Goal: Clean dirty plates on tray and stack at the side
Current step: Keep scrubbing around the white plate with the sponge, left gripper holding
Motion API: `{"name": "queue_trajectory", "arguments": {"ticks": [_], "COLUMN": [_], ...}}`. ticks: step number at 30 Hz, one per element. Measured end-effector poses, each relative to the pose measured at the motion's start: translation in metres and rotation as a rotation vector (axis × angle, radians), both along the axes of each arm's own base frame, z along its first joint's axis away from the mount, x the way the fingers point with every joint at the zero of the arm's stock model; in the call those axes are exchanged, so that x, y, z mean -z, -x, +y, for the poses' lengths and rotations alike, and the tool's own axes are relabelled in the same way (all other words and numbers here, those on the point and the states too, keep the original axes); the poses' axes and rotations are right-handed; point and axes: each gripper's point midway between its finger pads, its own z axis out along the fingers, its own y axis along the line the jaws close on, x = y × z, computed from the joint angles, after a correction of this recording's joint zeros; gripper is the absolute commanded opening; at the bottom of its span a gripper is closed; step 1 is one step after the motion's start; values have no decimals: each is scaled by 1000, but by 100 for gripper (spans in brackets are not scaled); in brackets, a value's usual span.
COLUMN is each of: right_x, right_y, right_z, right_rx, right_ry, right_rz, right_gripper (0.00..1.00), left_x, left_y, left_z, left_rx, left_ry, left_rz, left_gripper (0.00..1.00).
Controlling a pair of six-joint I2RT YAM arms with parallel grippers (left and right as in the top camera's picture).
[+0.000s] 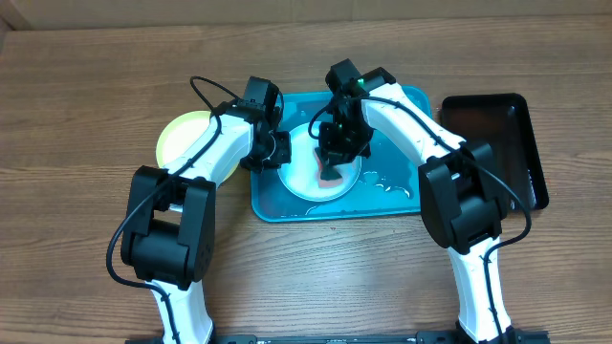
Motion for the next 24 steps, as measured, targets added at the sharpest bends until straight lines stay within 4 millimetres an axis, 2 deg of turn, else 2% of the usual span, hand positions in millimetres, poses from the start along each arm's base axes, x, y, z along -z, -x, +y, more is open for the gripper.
{"name": "queue_trajectory", "arguments": {"ticks": [4,8,11,15,19,21,24], "right_x": [2,4,6,8,6,4,1], "right_y": [9,6,-4,-33,-56,-65,-69], "right_z": [-11,-28,-42,-55,-51,-41,-26], "right_rx": [-10,-2,24,72,90,87,71], "right_ry": [50,116,143,132,91,51,11], "right_rz": [31,25,4,-77,-163,-204,-232], "right_gripper": [4,4,4,4,4,4,4], "left_x": [0,0,0,0,-1,-1,0], "left_y": [0,0,0,0,-1,-1,-1], "left_z": [0,-1,-1,-2,-2,-2,-2], "left_rx": [0,1,2,2,2,2,2], "left_ry": [0,3,7,8,11,11,9], "left_rz": [0,1,2,2,-3,-3,-3], "left_gripper": [4,4,4,4,4,4,4]}}
